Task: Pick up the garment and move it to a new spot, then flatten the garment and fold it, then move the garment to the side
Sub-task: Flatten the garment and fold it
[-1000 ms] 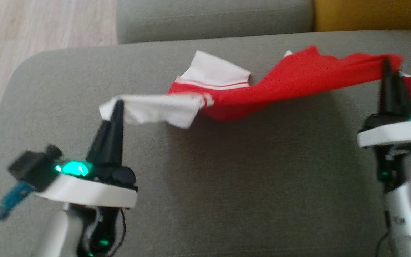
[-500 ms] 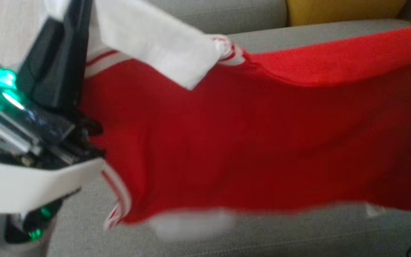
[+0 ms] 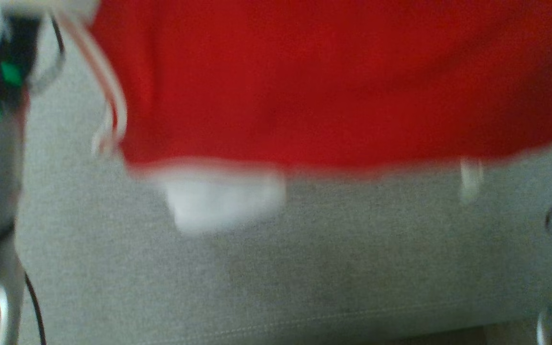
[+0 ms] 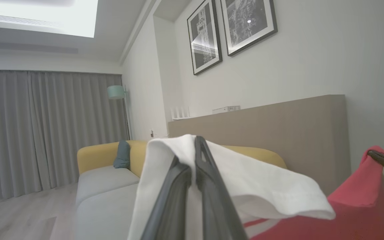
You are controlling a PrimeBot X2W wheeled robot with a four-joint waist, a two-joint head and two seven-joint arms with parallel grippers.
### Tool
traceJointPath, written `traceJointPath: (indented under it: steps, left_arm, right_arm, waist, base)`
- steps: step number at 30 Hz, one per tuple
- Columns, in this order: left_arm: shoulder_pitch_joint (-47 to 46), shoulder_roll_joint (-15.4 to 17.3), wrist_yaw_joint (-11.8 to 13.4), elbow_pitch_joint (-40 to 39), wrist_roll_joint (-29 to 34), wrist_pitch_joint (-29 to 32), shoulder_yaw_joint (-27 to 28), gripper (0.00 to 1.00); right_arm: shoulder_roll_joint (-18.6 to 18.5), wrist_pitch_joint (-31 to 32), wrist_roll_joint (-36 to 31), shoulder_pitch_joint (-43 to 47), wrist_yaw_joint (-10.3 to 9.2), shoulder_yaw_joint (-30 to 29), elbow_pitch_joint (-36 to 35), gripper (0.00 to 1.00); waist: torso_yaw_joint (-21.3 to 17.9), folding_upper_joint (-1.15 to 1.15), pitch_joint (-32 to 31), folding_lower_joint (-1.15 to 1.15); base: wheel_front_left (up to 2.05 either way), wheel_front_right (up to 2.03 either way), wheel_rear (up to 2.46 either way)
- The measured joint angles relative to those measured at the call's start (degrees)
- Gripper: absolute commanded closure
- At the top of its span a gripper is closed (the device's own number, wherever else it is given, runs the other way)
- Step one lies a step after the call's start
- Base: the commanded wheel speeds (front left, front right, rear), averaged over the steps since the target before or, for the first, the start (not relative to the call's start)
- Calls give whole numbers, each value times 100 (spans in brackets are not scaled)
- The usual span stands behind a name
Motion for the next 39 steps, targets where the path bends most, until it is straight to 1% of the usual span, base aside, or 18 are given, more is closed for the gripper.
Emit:
traceJointPath:
  steps: [2,5,7,10,13,16,19,22,25,29,31,34,35,39]
  left_arm:
    - [-684,-78,-49,645,172,-224,-48,100]
    - [-1613,-314,-43,1607,360,-742,-27,100]
    - [-2080,-489,-42,2140,461,-1066,-34,100]
    - [-2505,-756,-75,2771,546,-1407,-146,100]
    - [-2442,-1020,-162,3192,520,-1613,-361,100]
    - [-1962,-1210,-222,3443,341,-1781,-616,100]
    - [-1229,-1248,-264,3576,171,-1930,-794,100]
    - [-647,-1195,-278,3595,-11,-2037,-798,100]
    - [-241,-1034,-294,3475,-165,-2124,-799,100]
    - [387,-730,-294,3020,-383,-2207,-646,100]
    - [790,-637,-285,2720,-502,-2238,-528,100]
    - [1520,-548,-174,2214,-665,-2258,-365,100]
    - [1520,-548,-174,2214,-665,-2258,-365,100]
    - [2691,-520,3,1539,-827,-2264,-232,100]
  right_arm:
    - [-68,-174,-210,-865,0,63,732,100]
    - [-58,-541,-624,-2045,0,118,1876,100]
    - [-27,-770,-917,-2630,0,74,2588,100]
    - [-45,-1012,-1624,-3183,0,32,3546,100]
    - [67,-1191,-1892,-3326,0,-152,4379,100]
    - [174,-1411,-2068,-3228,0,-342,5159,100]
    - [204,-1649,-2105,-2943,0,-545,5768,100]
    - [235,-1836,-2059,-2638,0,-740,6218,100]
    - [281,-1975,-1881,-2419,0,-820,6458,100]
    - [324,-2040,-1641,-2213,0,-701,6418,100]
    - [339,-2045,-1399,-2047,0,-559,6168,100]
    - [407,-2046,-1000,-1617,0,-298,5623,100]
    - [407,-2046,-1000,-1617,0,-298,5623,100]
    - [495,-2046,-497,-627,0,0,4905,100]
  waist:
    - [17,0,172,1]
    - [66,0,349,1]
    - [135,0,405,1]
    - [284,0,484,0]
    - [436,0,625,0]
    - [588,0,807,1]
    - [740,0,995,1]
    - [849,0,1177,1]
    - [893,-1,1276,2]
    - [790,0,1218,0]
    - [724,0,1145,1]
    - [630,0,995,0]
    - [630,0,995,0]
    - [544,0,702,0]
  base:
    - [0,0,0]
    - [0,0,0]
    - [0,0,0]
    - [0,0,0]
    - [0,0,0]
    - [0,0,0]
    - [0,0,0]
    - [0,0,0]
    - [0,0,0]
    - [0,0,0]
    - [0,0,0]
    - [0,0,0]
    - [0,0,0]
    - [0,0,0]
